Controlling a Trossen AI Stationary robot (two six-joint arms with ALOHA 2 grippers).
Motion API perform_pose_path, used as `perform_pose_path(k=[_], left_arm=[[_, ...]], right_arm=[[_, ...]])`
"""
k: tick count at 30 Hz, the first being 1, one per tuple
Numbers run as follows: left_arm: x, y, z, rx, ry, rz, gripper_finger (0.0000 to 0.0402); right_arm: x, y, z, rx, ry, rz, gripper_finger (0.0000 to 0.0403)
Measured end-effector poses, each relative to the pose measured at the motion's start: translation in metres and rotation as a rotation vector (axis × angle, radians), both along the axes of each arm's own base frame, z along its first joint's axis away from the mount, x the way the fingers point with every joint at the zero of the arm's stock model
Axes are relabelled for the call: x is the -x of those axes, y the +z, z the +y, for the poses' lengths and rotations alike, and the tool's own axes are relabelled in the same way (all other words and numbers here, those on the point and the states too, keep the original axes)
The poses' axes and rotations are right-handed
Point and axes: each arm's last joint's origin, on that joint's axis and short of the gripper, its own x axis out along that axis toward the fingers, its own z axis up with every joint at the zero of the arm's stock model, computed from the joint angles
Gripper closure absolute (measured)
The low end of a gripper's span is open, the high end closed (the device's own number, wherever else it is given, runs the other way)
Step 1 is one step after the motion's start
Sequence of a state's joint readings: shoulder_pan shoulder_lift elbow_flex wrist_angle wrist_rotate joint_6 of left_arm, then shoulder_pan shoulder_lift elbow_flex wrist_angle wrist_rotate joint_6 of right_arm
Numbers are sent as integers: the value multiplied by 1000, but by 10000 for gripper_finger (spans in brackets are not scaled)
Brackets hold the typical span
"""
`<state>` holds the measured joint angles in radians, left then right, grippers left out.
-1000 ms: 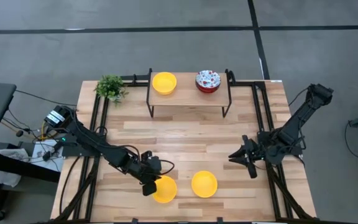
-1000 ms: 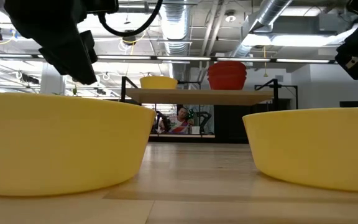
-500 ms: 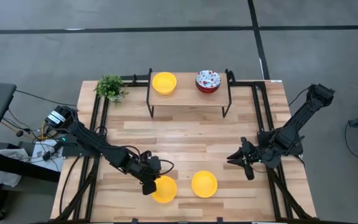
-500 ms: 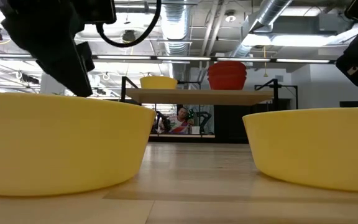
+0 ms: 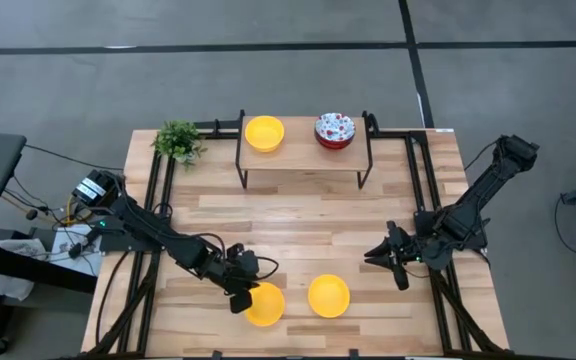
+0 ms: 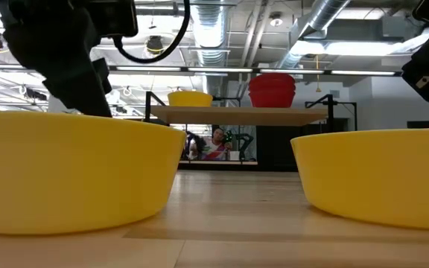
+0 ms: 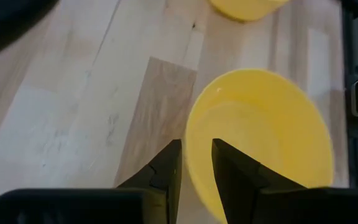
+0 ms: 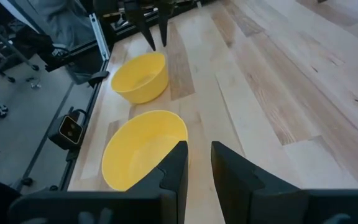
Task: Pick & Place Mini bowls
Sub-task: Stack the left yellow bowl on top of the yellow bowl on the shelf
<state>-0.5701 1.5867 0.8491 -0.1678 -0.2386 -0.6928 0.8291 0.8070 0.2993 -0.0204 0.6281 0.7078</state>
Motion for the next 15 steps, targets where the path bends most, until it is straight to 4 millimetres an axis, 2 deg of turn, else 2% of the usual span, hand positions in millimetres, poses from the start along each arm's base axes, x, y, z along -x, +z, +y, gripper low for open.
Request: perform_pose_path(k=[15], left_arm=[[1,-3,0,5,-5,3,314]], right_arm=[[0,0,0,0,0,0,342]])
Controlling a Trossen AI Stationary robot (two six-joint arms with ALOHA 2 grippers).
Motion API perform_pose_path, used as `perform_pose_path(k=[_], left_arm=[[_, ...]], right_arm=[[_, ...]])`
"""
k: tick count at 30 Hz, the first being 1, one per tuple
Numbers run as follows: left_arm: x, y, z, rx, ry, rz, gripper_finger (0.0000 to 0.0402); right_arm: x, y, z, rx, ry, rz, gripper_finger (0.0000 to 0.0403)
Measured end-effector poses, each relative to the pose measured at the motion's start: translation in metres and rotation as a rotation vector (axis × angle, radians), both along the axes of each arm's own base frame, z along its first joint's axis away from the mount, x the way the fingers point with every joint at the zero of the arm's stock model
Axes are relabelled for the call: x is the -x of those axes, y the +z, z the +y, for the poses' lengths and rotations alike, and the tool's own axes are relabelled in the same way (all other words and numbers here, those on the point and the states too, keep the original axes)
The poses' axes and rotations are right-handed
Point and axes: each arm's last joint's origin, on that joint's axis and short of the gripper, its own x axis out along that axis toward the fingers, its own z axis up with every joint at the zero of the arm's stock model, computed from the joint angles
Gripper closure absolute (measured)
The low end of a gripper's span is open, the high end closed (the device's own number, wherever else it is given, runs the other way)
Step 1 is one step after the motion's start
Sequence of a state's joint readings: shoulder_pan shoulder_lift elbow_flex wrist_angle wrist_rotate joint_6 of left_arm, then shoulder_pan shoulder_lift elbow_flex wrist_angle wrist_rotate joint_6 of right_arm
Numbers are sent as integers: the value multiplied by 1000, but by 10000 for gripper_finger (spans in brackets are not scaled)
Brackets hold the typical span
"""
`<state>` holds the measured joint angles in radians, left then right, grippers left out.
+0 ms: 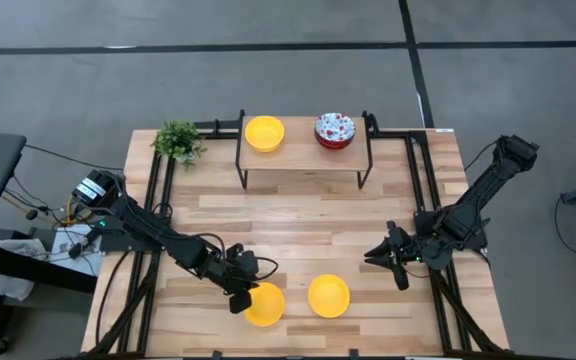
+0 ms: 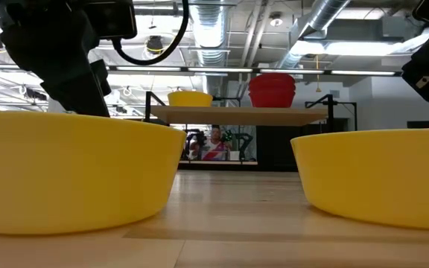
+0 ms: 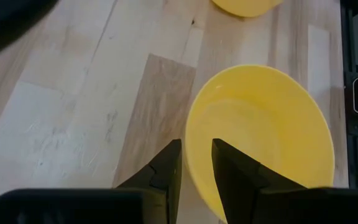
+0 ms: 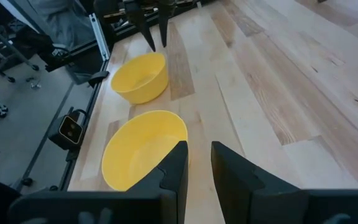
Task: Pick & Place Mini bowls
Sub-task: Stack the left yellow bowl on top of the yellow bowl on the shelf
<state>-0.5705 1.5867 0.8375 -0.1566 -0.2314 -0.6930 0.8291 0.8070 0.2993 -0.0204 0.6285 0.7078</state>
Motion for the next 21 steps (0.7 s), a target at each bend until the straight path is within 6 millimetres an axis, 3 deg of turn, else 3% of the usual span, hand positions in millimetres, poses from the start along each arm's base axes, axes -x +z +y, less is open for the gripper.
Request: perform_pose_path(k=[21], left_arm=[[0,0,-1,13,-56,14,314]], right_arm=[[0,0,0,2,1,0,342]])
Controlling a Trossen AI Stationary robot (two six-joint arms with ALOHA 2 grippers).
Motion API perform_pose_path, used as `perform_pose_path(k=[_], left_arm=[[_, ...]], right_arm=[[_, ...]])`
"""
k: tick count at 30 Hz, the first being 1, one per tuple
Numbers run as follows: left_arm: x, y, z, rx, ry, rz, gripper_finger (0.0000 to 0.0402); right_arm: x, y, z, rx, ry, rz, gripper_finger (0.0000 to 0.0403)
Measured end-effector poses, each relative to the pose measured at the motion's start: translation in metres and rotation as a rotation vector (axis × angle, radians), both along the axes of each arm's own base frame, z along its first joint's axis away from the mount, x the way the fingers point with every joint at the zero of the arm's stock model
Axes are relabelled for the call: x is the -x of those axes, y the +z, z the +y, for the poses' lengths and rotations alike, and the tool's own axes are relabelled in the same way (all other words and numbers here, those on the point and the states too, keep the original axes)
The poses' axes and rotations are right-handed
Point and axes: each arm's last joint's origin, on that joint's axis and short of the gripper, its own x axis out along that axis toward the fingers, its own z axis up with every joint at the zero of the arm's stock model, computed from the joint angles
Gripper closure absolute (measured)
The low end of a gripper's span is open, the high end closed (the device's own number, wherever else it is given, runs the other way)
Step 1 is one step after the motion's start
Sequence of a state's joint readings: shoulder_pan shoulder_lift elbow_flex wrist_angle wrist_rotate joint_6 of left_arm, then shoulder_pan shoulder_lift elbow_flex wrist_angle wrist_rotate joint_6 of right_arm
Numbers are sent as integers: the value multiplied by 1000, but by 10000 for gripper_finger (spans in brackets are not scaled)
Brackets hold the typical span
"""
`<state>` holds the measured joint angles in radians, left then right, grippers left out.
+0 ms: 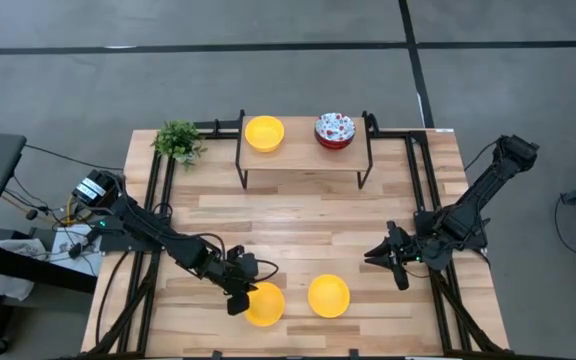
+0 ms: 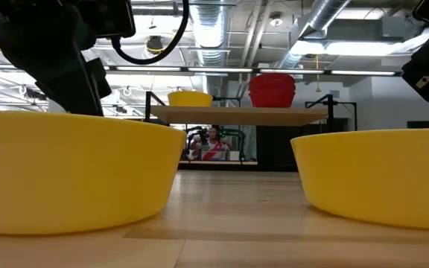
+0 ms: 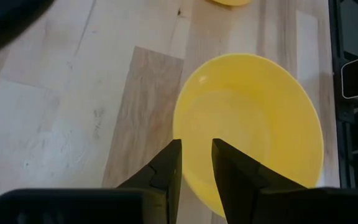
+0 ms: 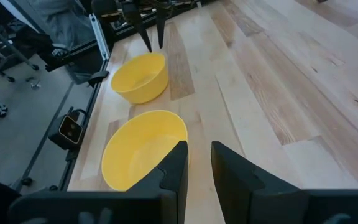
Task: Pick & Place Mini bowls
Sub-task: Stack the left yellow bowl on top of the yellow bowl on the shelf
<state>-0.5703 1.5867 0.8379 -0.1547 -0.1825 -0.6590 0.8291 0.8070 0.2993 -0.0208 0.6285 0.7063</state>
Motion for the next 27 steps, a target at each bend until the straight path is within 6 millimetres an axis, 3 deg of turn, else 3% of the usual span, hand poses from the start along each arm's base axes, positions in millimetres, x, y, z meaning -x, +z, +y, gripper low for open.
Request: perform_pose_path(k=[11,21,27], left_arm=[[0,-1,0,-3,1,2,314],[-5,-28,-4,-24,9,83,314],[-7,-32,-5,-14,21,84,314]], right_arm=[[0,0,0,0,0,0,342],[0,1,0,-7,0,-6,342],[0,1,1,-13,-1,-11,342]])
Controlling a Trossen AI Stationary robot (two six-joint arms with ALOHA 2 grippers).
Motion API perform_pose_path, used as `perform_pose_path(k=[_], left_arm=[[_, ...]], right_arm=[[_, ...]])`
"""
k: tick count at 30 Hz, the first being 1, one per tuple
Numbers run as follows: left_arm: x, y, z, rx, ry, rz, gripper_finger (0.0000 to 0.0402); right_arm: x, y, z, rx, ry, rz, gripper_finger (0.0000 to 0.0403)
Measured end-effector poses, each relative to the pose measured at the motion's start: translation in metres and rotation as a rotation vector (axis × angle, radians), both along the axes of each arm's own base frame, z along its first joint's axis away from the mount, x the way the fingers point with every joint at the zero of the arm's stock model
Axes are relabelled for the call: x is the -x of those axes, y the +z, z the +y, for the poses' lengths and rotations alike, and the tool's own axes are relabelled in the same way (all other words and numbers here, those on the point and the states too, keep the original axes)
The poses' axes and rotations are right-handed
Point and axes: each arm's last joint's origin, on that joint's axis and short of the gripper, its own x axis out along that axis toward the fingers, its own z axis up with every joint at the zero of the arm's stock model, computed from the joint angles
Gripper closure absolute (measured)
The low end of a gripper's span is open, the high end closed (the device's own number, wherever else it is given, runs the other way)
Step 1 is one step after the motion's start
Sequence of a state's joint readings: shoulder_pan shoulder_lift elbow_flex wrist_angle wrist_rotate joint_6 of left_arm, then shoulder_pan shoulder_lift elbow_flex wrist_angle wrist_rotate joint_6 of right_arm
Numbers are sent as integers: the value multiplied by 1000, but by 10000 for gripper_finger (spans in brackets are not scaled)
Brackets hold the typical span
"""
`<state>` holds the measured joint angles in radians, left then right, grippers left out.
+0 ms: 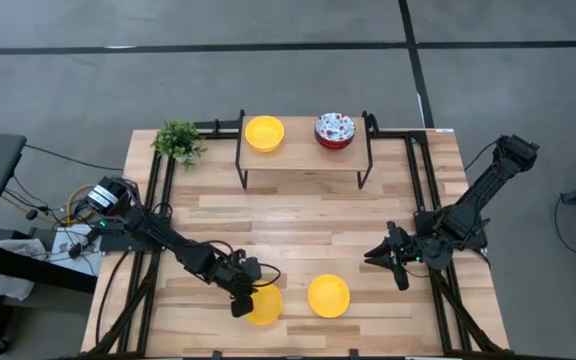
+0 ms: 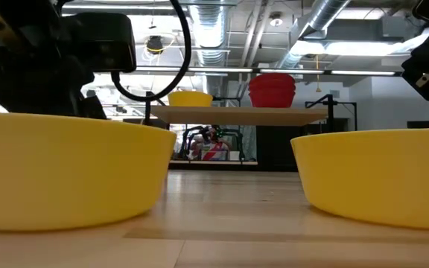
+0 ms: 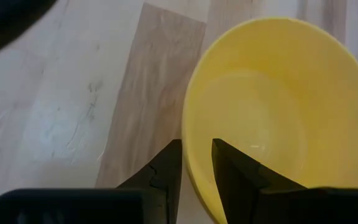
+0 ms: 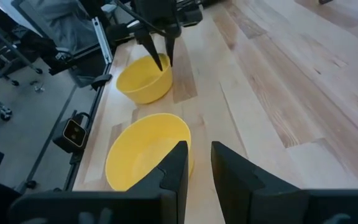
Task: Pick & Place Mini bowls
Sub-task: Stack the left yellow bowl on top of the yellow bowl on the shelf
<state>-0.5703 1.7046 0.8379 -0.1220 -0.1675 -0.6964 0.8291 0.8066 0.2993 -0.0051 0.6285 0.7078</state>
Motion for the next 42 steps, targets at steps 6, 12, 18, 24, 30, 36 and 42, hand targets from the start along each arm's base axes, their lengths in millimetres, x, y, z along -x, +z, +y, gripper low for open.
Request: perform_pose_path(k=[6,12,18,24,30,36,42], left_arm=[[-2,2,-1,17,0,-26,314],[-2,3,-2,22,0,-34,314],[-3,3,-2,24,0,-38,314],[-4,4,-2,10,11,-56,314],[-4,4,-1,5,18,-67,314],[-6,5,-2,14,19,-86,314],[-7,7,-3,-3,0,-110,314]], right_arm=[[0,1,0,-10,0,-10,342],[0,1,0,-11,0,-9,342],[0,1,1,-11,0,-9,342],[0,1,0,-11,0,-9,342],[0,1,1,-11,1,-9,342],[0,1,0,-11,1,-9,342],[0,1,1,-11,1,-9,342]])
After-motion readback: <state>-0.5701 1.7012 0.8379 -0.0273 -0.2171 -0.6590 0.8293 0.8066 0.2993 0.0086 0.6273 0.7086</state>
